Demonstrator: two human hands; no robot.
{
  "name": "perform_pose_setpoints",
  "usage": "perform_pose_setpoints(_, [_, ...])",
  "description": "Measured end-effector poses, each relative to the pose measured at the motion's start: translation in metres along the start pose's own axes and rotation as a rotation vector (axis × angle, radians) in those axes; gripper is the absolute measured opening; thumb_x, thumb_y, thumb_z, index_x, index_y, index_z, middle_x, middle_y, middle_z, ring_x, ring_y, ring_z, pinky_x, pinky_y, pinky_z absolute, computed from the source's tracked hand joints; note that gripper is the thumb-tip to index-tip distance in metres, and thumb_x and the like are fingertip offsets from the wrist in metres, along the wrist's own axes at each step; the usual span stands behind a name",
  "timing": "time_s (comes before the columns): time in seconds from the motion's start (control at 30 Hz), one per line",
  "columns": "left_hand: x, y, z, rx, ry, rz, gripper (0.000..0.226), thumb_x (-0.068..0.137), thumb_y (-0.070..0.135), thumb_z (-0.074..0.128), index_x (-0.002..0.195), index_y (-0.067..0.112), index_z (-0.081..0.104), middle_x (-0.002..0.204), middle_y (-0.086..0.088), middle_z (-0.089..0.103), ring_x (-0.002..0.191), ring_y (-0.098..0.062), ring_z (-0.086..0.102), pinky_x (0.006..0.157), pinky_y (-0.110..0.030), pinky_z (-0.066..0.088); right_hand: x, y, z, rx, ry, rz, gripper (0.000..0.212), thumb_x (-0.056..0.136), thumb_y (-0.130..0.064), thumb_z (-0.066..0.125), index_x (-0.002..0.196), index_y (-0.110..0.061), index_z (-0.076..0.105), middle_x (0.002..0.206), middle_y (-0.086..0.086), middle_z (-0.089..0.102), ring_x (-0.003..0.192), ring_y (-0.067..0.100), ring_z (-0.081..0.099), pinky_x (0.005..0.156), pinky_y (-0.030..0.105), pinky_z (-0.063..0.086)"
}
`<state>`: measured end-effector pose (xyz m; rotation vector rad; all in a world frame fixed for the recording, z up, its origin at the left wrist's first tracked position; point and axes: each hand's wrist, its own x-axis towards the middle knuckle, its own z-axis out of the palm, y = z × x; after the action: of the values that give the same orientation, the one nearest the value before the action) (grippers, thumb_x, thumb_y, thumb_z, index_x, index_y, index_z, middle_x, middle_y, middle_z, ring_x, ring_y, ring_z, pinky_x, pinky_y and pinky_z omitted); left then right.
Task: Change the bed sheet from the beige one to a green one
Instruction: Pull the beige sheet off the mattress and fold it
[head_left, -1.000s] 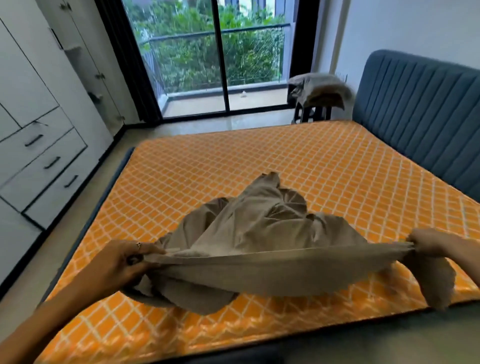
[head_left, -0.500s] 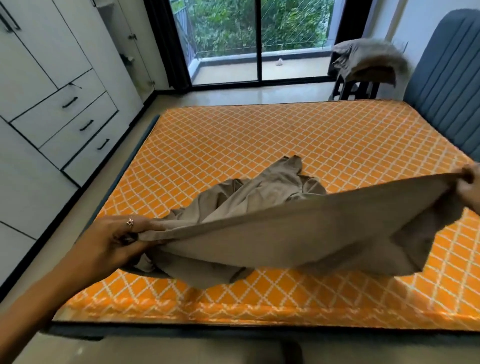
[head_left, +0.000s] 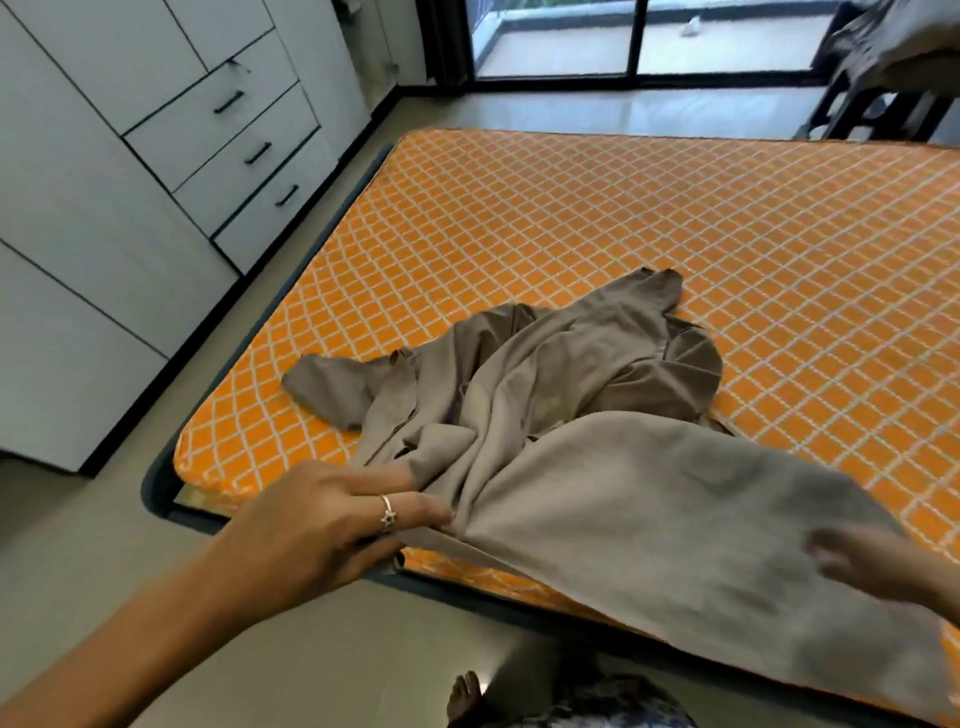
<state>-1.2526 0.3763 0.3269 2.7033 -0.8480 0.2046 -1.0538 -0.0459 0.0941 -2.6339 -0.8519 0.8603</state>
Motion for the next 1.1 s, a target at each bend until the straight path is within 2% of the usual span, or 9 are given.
perform_pose_setpoints(0.03, [0.002, 0.001, 0.002, 0.003, -0.033, -0.028, 0.026, 0.086, 0.026, 0.054, 0.111, 0.028, 0.059, 0.085, 0.012, 0.054, 0.059, -0.01, 0.056, 0.046, -0.021, 0.043, -0.007, -0.036, 0.007, 0.165, 0.088, -0.056, 0.014, 0.079, -0.056, 0.066, 0.091, -0.061, 0.062, 0.096, -0.007, 0.069, 0.095, 0.012, 0.064, 0.083, 0.024, 0.047])
perform_pose_setpoints(0.1, [0.007, 0.004, 0.003, -0.019, -0.07, -0.067, 0.026, 0.085, 0.026, 0.055, 0.111, 0.027, 0.059, 0.087, 0.013, 0.053, 0.06, -0.01, 0.056, 0.046, -0.023, 0.045, -0.023, -0.088, -0.028, 0.328, 0.246, -0.145, 0.029, 0.075, -0.074, 0.054, 0.092, -0.053, 0.064, 0.093, -0.006, 0.071, 0.091, 0.005, 0.064, 0.079, 0.017, 0.05])
perform_pose_setpoints(0.3, [0.011, 0.018, 0.008, -0.032, -0.023, -0.146, 0.023, 0.086, 0.031, 0.055, 0.109, 0.027, 0.058, 0.087, 0.012, 0.062, 0.063, -0.005, 0.06, 0.048, -0.022, 0.049, -0.042, -0.258, -0.061, 0.602, 0.34, -0.713, 0.013, 0.09, -0.017, 0.061, 0.098, -0.01, 0.068, 0.094, -0.007, 0.069, 0.089, 0.003, 0.065, 0.079, 0.019, 0.053])
perform_pose_setpoints(0.5, [0.018, 0.024, 0.01, -0.054, 0.008, -0.27, 0.023, 0.094, 0.044, 0.045, 0.107, 0.029, 0.056, 0.09, 0.009, 0.069, 0.072, -0.004, 0.065, 0.053, -0.025, 0.054, -0.049, -0.276, -0.046, 0.993, 0.24, -0.645, 0.009, 0.095, -0.018, 0.05, 0.095, -0.015, 0.059, 0.08, 0.002, 0.062, 0.074, 0.024, 0.058, 0.066, 0.04, 0.049])
perform_pose_setpoints(0.6, [0.02, 0.029, 0.011, -0.084, 0.033, -0.308, 0.028, 0.095, 0.05, 0.039, 0.105, 0.03, 0.056, 0.09, 0.008, 0.07, 0.075, -0.002, 0.065, 0.058, -0.022, 0.054, -0.047, -0.276, -0.043, 1.147, 0.193, -0.53, 0.006, 0.096, -0.016, 0.051, 0.098, -0.014, 0.057, 0.082, 0.003, 0.066, 0.078, 0.022, 0.063, 0.072, 0.039, 0.051])
perform_pose_setpoints(0.73, [0.025, 0.034, 0.015, -0.102, 0.028, -0.325, 0.028, 0.092, 0.052, 0.042, 0.104, 0.031, 0.056, 0.09, 0.008, 0.07, 0.078, 0.0, 0.064, 0.06, -0.019, 0.055, -0.04, -0.281, -0.039, 1.11, 0.173, -0.443, 0.023, 0.089, -0.011, 0.065, 0.107, -0.018, 0.053, 0.09, -0.002, 0.069, 0.079, 0.007, 0.068, 0.072, 0.021, 0.054])
perform_pose_setpoints(0.83, [0.028, 0.037, 0.016, -0.103, 0.013, -0.328, 0.026, 0.09, 0.051, 0.045, 0.105, 0.032, 0.056, 0.09, 0.01, 0.07, 0.079, 0.001, 0.064, 0.059, -0.019, 0.055, -0.035, -0.285, -0.035, 0.941, 0.367, -0.474, 0.031, 0.084, -0.015, 0.07, 0.109, -0.018, 0.052, 0.089, -0.007, 0.066, 0.076, 0.003, 0.065, 0.067, 0.013, 0.05])
perform_pose_setpoints(0.97, [0.032, 0.038, 0.014, -0.085, 0.037, -0.337, 0.019, 0.083, 0.037, 0.054, 0.102, 0.033, 0.056, 0.089, 0.011, 0.07, 0.075, 0.001, 0.063, 0.058, -0.022, 0.055, -0.02, -0.284, -0.034, 0.49, 0.768, -0.542, 0.032, 0.078, -0.027, 0.06, 0.108, -0.016, 0.054, 0.099, -0.003, 0.057, 0.069, 0.007, 0.055, 0.052, 0.02, 0.047])
perform_pose_setpoints(1.1, [0.037, 0.042, 0.012, -0.052, 0.033, -0.317, 0.019, 0.083, 0.038, 0.053, 0.101, 0.033, 0.055, 0.087, 0.01, 0.07, 0.071, 0.001, 0.064, 0.056, -0.022, 0.055, 0.012, -0.279, -0.039, 0.296, 0.964, -0.455, 0.032, 0.074, -0.008, 0.067, 0.103, -0.016, 0.056, 0.102, 0.002, 0.058, 0.07, 0.021, 0.061, 0.047, 0.031, 0.047])
